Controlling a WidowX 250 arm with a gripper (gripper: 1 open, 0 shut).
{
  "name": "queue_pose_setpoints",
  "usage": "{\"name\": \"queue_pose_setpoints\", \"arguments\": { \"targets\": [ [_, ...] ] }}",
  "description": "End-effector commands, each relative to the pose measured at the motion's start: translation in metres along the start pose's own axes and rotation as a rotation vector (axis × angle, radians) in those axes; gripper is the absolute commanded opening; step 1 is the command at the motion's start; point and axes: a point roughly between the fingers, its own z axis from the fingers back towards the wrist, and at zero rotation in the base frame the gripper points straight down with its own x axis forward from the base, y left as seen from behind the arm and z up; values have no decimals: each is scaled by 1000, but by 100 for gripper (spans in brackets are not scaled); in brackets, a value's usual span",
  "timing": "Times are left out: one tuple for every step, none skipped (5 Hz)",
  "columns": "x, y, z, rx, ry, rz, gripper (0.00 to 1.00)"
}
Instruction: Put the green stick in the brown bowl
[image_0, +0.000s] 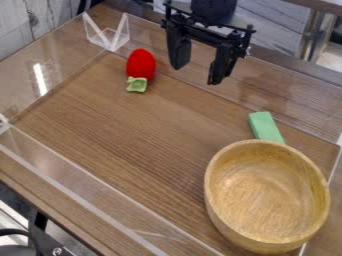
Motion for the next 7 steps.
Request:
{"name": "queue_pose_setpoints", "arguments": {
  "targets": [
    [-5,-1,-13,-8,36,-12,100],
    [11,-24,-26,-27,26,-9,100],
    [33,-52,-32,-37,9,-17,100],
    [55,-92,-41,-54,0,-19,100],
    [68,-94,-41,-70,0,45,100],
    [78,-81,-42,-73,20,80,100],
    [88,-78,-52,-77,41,143,100]
  ]
}}
